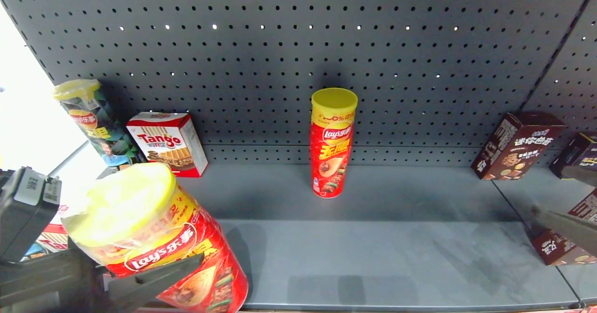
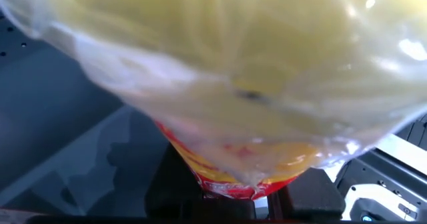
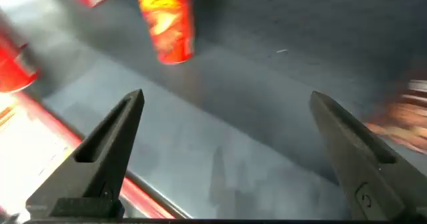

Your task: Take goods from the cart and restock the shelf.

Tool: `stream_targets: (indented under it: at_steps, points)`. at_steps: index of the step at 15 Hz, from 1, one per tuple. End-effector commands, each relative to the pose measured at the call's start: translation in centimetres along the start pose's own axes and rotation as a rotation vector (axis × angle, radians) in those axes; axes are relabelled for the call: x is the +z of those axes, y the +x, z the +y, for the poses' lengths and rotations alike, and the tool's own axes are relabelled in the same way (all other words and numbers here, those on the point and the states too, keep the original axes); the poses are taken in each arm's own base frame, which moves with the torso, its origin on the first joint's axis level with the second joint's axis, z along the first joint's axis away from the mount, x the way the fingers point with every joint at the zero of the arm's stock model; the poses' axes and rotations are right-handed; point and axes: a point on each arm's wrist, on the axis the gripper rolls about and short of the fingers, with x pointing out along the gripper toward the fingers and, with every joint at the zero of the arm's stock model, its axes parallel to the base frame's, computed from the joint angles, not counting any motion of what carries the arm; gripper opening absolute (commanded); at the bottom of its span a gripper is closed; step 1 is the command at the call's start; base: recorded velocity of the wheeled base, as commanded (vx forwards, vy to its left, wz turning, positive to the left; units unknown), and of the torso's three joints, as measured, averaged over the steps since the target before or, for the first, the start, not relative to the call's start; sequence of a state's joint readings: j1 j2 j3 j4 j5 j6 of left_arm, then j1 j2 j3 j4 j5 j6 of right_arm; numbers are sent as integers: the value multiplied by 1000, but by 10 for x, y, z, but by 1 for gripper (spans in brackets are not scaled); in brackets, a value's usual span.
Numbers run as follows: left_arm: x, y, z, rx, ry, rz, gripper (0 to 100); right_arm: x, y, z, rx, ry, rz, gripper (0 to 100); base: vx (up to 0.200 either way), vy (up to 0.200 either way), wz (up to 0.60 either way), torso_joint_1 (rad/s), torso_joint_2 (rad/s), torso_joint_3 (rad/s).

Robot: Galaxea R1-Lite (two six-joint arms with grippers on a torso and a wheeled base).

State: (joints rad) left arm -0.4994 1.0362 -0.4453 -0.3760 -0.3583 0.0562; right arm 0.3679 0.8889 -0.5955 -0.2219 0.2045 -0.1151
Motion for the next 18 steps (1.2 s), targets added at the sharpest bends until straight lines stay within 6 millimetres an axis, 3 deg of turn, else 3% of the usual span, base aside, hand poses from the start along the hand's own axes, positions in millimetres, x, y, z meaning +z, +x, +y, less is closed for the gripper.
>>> stream_targets:
  at_steps: [1, 3, 12, 13, 18]
  points:
    - [0, 1, 0, 0, -2, 3, 0, 0, 40, 3, 85, 14, 90, 100, 0, 0, 0, 0, 0, 0]
    - [2, 1, 0, 0, 0, -3, 0, 3, 52, 3, 78, 11, 97, 100, 0, 0, 0, 0, 0, 0]
    - [12, 5, 3, 4, 3, -20, 0, -6, 166, -22, 11, 0, 27, 100, 0, 0, 0, 0, 0, 0]
    - [13, 7, 4, 4, 1, -18, 0, -4, 181, -28, 118, -7, -31, 100, 0, 0, 0, 0, 0, 0]
    - [23, 13, 7, -17, -36, -34, 0, 7, 205, -33, 495, -44, -123, 100, 0, 0, 0, 0, 0, 0]
